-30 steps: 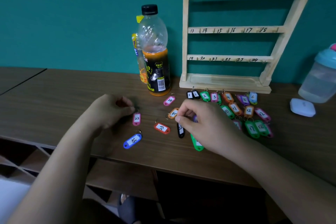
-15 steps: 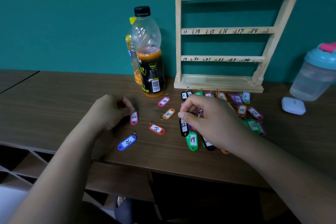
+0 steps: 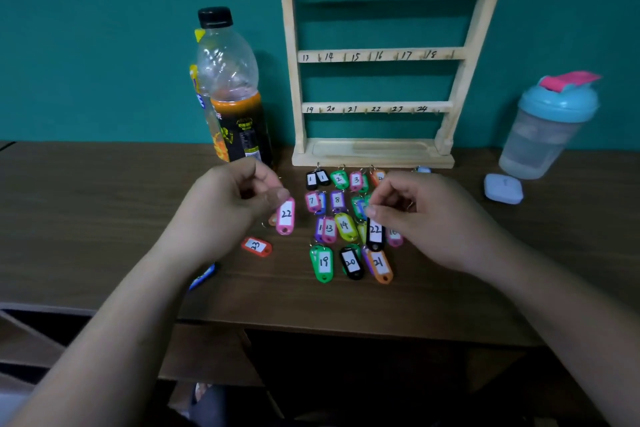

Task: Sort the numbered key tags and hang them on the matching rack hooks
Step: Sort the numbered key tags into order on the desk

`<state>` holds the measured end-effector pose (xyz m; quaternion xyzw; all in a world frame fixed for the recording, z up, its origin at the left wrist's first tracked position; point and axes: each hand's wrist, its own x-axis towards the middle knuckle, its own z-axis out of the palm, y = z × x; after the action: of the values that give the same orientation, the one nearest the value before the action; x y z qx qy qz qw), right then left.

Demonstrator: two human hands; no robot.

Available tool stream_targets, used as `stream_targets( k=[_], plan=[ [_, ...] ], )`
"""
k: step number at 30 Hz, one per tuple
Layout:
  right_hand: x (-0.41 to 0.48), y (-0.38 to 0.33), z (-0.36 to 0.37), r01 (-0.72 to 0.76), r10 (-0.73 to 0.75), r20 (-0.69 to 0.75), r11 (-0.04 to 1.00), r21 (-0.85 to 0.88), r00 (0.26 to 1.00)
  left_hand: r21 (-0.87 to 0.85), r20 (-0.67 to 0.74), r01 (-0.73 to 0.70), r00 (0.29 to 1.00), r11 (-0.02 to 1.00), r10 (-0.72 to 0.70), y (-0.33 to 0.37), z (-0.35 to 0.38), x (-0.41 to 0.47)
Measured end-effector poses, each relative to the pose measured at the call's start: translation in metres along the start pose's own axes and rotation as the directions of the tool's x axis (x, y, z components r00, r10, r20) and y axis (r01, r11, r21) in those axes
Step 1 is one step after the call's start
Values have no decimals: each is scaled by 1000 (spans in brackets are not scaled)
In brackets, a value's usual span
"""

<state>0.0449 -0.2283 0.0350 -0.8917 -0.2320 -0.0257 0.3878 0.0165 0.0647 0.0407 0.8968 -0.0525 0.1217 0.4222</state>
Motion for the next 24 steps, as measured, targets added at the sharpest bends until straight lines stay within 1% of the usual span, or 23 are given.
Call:
stream_targets(
  k=[6,11,14,18,22,24],
  plan=[
    [-17,23,-13,-54,57,34,996,-72,998,-17,70,-76,995,997,77,25,36,1],
    [-27,33,-13,-65,71,51,993,-101,996,-60,107,-82,990,995,88,35,58,4],
    [-29,38,-9,-67,75,62,990,-121,995,-57,139,-75,987,996,83,41,72,3],
    [-30,38,-6,-80,84,34,991,-107,996,-17,174,-88,981,996,89,45,87,2],
    [-28,37,-12,-65,60,-45,991,-116,997,-26,179,-100,978,995,103,55,99,-1],
    [-28,35,-17,-66,63,-51,997,-50,997,-44,164,-98,981,994,103,61,105,-1]
  ],
)
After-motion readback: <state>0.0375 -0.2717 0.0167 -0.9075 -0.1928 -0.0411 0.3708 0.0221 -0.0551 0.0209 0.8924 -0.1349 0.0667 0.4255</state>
